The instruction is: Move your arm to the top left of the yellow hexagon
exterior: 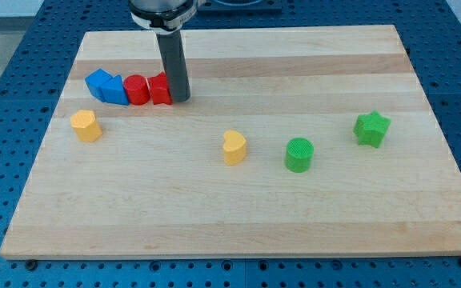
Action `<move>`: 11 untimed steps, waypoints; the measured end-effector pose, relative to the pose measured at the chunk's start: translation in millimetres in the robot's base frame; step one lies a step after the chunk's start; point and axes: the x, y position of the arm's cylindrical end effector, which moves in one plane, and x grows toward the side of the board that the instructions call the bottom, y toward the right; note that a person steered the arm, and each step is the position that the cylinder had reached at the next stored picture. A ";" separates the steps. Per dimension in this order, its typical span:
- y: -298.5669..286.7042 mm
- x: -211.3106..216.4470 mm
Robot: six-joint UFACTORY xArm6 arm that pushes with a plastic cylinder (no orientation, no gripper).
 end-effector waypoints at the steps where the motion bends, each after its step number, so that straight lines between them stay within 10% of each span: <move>1: -2.2 0.0; 6: -6.1 66.0; 8: -90.0 169.3; 11: -204.6 166.8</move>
